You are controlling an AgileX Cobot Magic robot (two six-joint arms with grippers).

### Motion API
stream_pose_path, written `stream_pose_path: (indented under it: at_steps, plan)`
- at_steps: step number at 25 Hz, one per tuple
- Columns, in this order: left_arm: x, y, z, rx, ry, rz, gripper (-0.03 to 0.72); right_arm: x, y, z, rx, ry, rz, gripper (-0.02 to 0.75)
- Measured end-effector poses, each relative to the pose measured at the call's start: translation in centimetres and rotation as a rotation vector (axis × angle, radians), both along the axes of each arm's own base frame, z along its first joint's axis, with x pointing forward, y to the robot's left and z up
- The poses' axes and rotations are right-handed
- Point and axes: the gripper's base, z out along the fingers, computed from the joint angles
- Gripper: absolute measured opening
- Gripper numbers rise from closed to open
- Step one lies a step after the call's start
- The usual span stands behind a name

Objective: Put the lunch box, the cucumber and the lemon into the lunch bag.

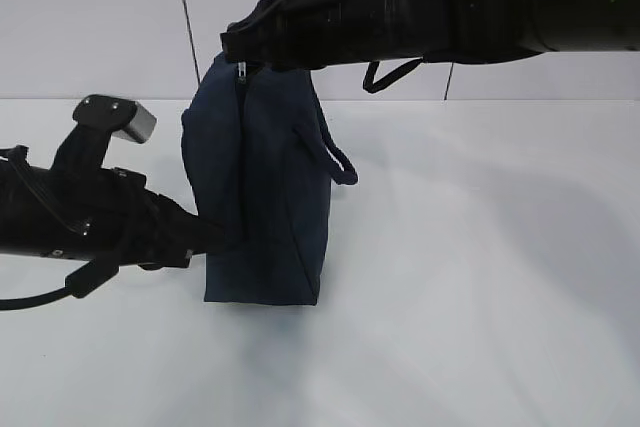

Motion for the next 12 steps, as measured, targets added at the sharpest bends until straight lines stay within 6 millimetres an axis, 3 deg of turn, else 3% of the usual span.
stream_pose_path:
  at_steps: [12]
  plan:
    - [-2.6, -3.3, -0.5, 0.022, 0.023, -0.095, 0.015, 0.2, -0.2, 0.0, 0.016, 0.011, -0.036, 0.020]
